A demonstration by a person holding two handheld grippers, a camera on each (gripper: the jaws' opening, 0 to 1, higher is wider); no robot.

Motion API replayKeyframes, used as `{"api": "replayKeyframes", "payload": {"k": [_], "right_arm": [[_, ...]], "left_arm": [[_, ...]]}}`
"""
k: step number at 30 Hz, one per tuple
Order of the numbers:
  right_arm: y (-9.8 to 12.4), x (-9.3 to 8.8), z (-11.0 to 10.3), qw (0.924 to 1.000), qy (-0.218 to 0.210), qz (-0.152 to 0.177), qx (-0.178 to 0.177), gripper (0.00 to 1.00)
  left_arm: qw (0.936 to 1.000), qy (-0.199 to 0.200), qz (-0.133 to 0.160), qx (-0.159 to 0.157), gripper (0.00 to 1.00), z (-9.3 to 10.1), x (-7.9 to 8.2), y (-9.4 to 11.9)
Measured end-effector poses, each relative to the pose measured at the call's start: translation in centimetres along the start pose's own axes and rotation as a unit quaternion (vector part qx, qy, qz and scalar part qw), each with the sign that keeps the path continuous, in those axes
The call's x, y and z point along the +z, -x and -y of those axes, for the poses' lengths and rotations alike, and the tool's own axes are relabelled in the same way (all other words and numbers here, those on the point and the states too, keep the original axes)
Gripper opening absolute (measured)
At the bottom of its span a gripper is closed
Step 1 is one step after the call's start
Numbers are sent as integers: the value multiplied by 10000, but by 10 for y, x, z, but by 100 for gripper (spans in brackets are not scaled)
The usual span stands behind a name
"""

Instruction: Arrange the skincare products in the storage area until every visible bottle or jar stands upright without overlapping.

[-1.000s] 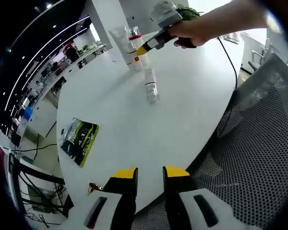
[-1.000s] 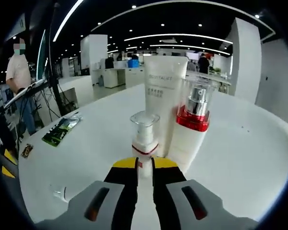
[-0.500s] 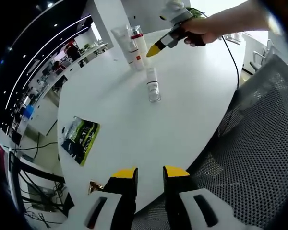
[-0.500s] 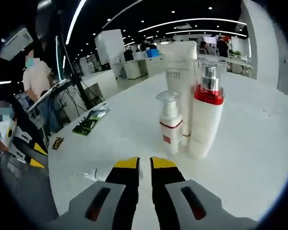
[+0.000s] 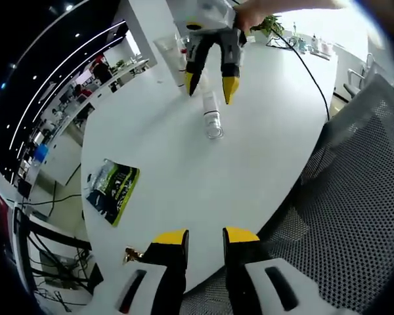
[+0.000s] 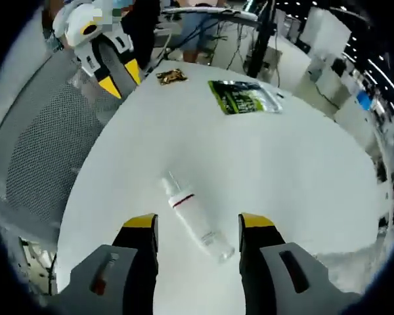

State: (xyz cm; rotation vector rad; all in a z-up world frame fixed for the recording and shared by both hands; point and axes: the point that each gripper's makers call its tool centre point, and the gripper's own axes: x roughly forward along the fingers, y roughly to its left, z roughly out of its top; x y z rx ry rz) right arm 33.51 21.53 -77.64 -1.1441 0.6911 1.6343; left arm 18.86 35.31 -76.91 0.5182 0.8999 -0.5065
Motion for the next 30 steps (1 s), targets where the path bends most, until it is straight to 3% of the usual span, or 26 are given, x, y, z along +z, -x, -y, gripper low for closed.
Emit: {"api": "replayKeyframes", "payload": {"k": [3, 11, 14, 15, 20, 22, 24, 27, 28, 29, 30], "right_arm": [[-12, -4, -1, 9986, 287, -373, 249, 43], [-24, -15, -10, 9951, 371, -733, 543, 26], [-24, -16, -13, 9963, 155, -659, 532, 20], [-23, -15, -16, 9970, -126, -602, 459, 19], [-17, -15, -20, 9941, -991, -409, -187, 18], [-9, 8, -29, 9891, -1408, 236, -356, 18], [1, 27, -34, 9767, -1927, 816, -475, 18], [24, 53, -41, 9423, -2804, 1703, -672, 18], [34, 63, -45, 9198, -3217, 2149, -654, 18], [42, 68, -46, 9022, -3475, 2468, -661, 18], [54, 76, -49, 8688, -3897, 2981, -667, 18]], "left_arm": [[10000, 4, -8, 6, 21, 0, 0, 0], [10000, -18, -31, 24, 21, 0, 1, 1], [10000, -39, -44, 9, 21, 1, 0, 0], [10000, -52, -22, 12, 21, 1, 1, 0], [9999, -101, 85, 2, 21, 3, 6, 3], [9997, -105, 203, -2, 21, 4, 11, 5], [9996, -39, 270, 4, 21, 3, 13, 6], [9995, 24, 305, -45, 22, 5, 15, 6], [9994, 27, 325, -66, 22, 6, 16, 7], [9993, 18, 367, -95, 22, 8, 19, 8], [9987, 37, 486, -175, 22, 11, 23, 9]]}}
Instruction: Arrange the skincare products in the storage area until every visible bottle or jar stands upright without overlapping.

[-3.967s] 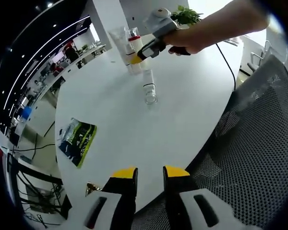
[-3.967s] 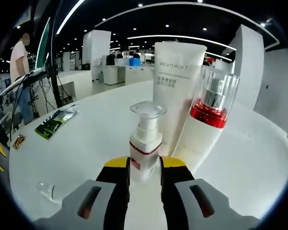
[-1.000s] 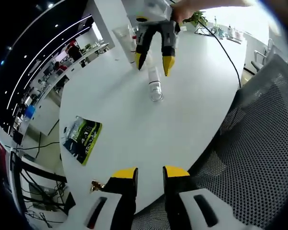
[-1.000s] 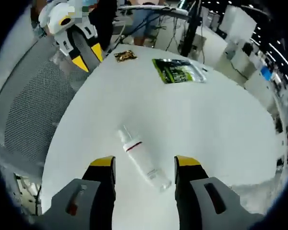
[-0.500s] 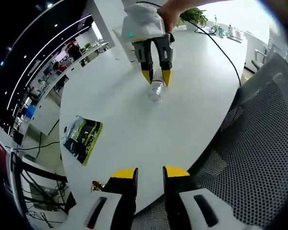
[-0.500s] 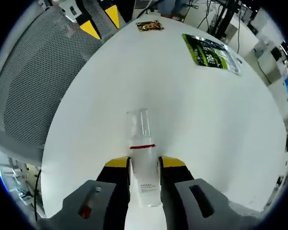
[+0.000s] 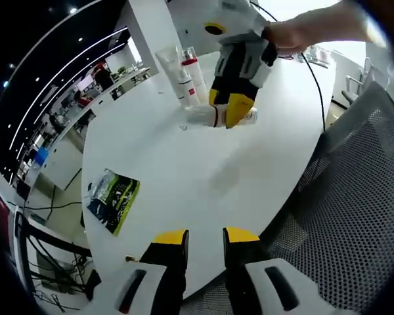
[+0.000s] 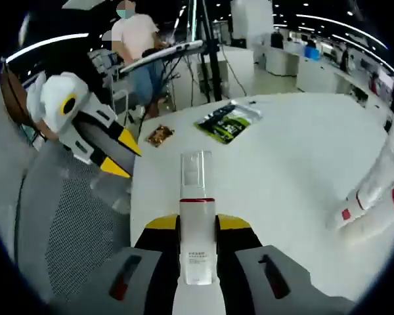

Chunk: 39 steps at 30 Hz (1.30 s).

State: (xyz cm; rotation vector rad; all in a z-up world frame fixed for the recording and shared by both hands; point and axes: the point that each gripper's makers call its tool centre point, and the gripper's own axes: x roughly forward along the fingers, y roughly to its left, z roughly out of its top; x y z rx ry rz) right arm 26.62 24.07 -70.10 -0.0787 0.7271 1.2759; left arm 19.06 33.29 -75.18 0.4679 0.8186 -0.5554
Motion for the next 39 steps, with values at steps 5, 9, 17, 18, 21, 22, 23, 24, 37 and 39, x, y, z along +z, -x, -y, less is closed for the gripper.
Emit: {"api": "replayKeyframes", "payload": {"k": [5, 9, 17, 18, 21, 22, 23, 24, 37, 39], "right_arm": [[38, 30, -39, 9786, -1194, 1618, 443, 18], [56, 32, -50, 9643, -1594, 2061, 475, 18], [76, 28, -55, 9503, -1861, 2482, 249, 18], [77, 29, -55, 9486, -1894, 2518, 280, 18], [79, 33, -59, 9458, -1938, 2569, 430, 18], [80, 34, -60, 9453, -1952, 2572, 463, 18], [80, 35, -61, 9436, -1992, 2593, 515, 18], [81, 37, -63, 9417, -2032, 2622, 562, 18], [72, 47, -84, 9198, -2520, 2803, 1089, 18], [68, 49, -88, 9157, -2599, 2819, 1208, 18]], "left_arm": [[9909, 850, 714, -764, 24, 16, 30, 6], [9569, 1890, 1318, -1769, 23, 36, 66, 21], [8306, 3680, 2056, -3639, 28, 82, 121, 45], [8387, 3470, 2048, -3664, 32, 86, 119, 45], [8394, 3392, 2162, -3655, 37, 84, 120, 47], [8329, 3439, 2238, -3714, 37, 84, 122, 50], [8213, 3530, 2368, -3806, 37, 82, 126, 55], [8160, 3562, 2433, -3847, 38, 80, 128, 58], [8012, 3465, 2783, -4007, 67, 83, 138, 70], [7948, 3564, 2657, -4131, 51, 84, 135, 71]]}}
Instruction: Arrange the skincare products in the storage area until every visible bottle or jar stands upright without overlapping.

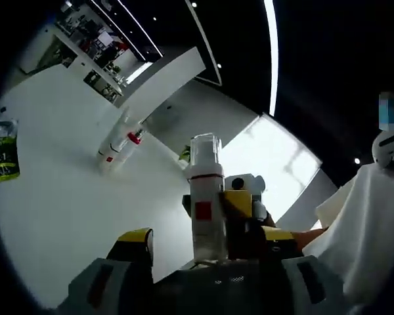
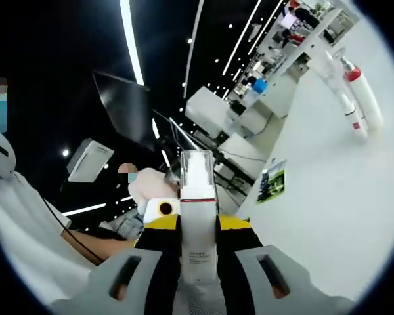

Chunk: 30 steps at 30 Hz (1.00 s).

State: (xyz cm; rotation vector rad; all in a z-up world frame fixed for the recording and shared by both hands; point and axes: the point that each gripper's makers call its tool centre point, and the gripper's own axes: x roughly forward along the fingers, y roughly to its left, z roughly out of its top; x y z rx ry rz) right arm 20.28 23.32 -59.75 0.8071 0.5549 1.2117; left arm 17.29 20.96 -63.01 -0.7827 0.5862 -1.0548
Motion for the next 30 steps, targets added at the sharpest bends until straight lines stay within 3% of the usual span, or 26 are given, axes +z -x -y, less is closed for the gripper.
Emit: {"api": "replayKeyframes", "payload": {"k": [4, 6, 7, 9, 11, 12, 14, 17, 19, 21, 22, 24, 25, 27, 28, 29, 30], "right_arm": [[-10, -7, -9, 9996, -32, -105, 246, 18], [-14, -10, -10, 9994, -73, -169, 282, 18], [-15, -13, -10, 9994, -48, -216, 282, 18], [-15, -13, -10, 9994, -3, -218, 263, 18], [-15, -14, -5, 9995, 44, -281, 133, 19], [-14, -14, 4, 9992, 216, -308, -114, 19], [-13, -18, 12, 9970, 432, -497, -398, 20], [-13, -22, 22, 9929, 607, -624, -805, 21], [-14, -22, 24, 9921, 612, -604, -914, 21], [-13, -17, 30, 9925, 391, -363, -1099, 21], [-11, -12, 35, 9920, 223, -147, -1232, 21], [-7, -15, 42, 9904, -31, -144, -1372, 21], [-6, -18, 46, 9897, -30, -236, -1414, 19], [-6, -23, 49, 9884, -38, -327, -1482, 19], [-7, -25, 49, 9881, -40, -358, -1494, 20], [-7, -29, 51, 9868, -37, -440, -1559, 20], [-8, -31, 52, 9861, -22, -461, -1593, 20]], "left_arm": [[9998, 117, -123, -133, 38, 5, -4, 0], [9991, 216, -277, -243, 24, 6, -9, 3], [9986, 348, -330, -219, 24, 6, -10, 3], [9992, 210, -312, -169, 24, 5, -9, 4], [9993, -55, -349, 137, 24, -3, -9, 6], [9985, -264, -353, 336, 23, -8, -9, 6], [9932, -616, -534, 833, 23, -22, -13, 9], [9853, -890, -681, 1288, 23, -35, -16, 10], [9761, -1255, -729, 1620, 22, -42, -15, 12], [9616, -1601, -815, 2073, 22, -53, -15, 16], [9481, -1647, -1018, 2524, 22, -66, -20, 22], [9289, -1981, -1250, 2869, 22, -77, -24, 27], [9233, -2178, -1333, 2870, 22, -78, -24, 26], [9194, -2332, -1332, 2872, 22, -74, -25, 23], [9117, -2482, -1433, 2943, 22, -76, -27, 24], [9000, -2733, -1567, 3012, 22, -78, -29, 25], [8953, -2830, -1638, 3023, 22, -78, -31, 25]]}}
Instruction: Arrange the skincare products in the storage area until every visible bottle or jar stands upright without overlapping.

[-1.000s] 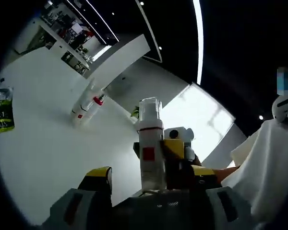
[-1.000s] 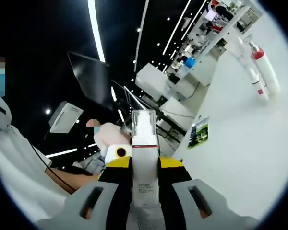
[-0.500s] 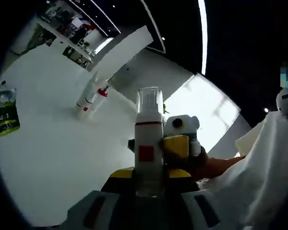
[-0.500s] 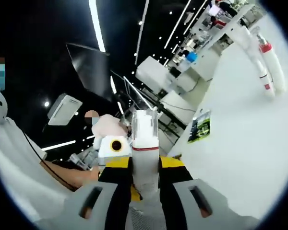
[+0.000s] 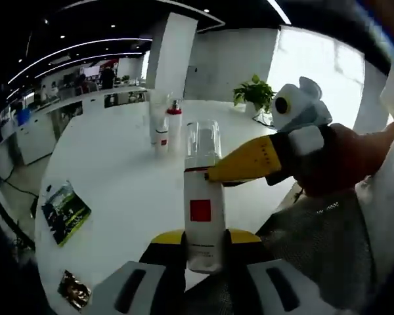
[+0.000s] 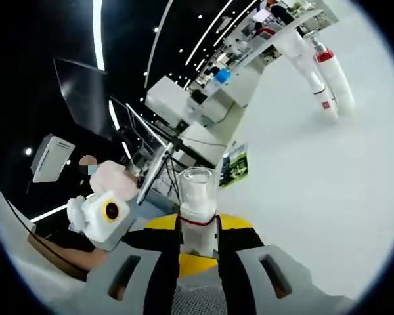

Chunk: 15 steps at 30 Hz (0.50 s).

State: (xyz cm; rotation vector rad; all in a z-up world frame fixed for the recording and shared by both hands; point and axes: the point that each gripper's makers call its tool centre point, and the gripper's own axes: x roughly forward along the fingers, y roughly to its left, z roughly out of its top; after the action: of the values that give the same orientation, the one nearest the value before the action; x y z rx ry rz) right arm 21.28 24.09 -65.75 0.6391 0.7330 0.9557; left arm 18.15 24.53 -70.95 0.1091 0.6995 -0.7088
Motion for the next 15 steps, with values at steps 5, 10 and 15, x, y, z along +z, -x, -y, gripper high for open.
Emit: {"api": "replayKeyframes", "payload": {"k": [5, 10, 15], "right_arm": [[5, -2, 4, 9998, 30, -177, -11, 20], [20, 3, -10, 9954, 223, -405, 837, 17], [39, 6, -36, 9804, 765, -607, 1709, 17]], "left_arm": [[9995, -309, 10, -85, 23, 5, -1, -1], [9890, 473, 392, -1343, 25, 32, 13, 9], [9683, 946, 640, -2220, 26, 50, 24, 20]]}}
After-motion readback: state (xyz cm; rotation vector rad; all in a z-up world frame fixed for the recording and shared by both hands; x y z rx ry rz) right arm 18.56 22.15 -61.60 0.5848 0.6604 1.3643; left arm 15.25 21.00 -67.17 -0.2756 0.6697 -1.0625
